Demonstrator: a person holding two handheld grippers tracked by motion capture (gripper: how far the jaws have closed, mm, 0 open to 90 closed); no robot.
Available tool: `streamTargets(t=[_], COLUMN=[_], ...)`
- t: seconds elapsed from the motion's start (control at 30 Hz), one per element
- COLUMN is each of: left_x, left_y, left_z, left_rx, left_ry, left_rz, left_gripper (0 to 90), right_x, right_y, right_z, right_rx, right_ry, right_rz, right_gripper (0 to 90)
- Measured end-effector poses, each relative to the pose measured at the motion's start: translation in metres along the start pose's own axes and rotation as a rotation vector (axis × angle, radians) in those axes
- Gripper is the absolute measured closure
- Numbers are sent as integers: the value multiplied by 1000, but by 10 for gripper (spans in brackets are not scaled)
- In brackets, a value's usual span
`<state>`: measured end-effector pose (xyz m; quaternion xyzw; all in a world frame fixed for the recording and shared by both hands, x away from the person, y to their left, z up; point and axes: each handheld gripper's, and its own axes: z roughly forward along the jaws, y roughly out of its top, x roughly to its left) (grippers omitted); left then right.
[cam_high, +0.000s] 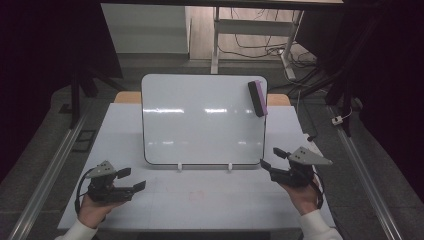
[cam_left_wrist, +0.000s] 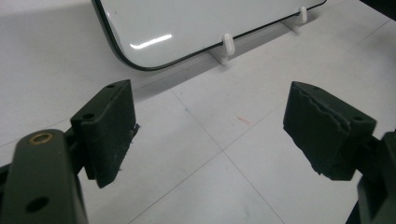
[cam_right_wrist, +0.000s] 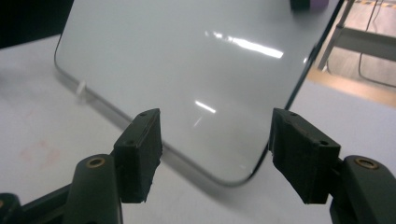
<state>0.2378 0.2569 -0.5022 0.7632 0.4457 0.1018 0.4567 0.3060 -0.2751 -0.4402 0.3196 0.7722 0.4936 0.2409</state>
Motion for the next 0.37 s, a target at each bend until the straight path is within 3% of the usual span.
streamTargets(t=[0.2, 0.37], left_x=[1, 0], left_y=[0, 0], left_z=[1, 1], left_rx=[5, 6], left_ry=[4, 5], left_rz=[0, 3], left_gripper=[182, 181], right_x=[-4, -5], right_y=[-27, -29], right_z=[-4, -2], right_rx=[37, 42], right_ry=[18, 26], right_rz=[3, -3], right_gripper=[342, 337])
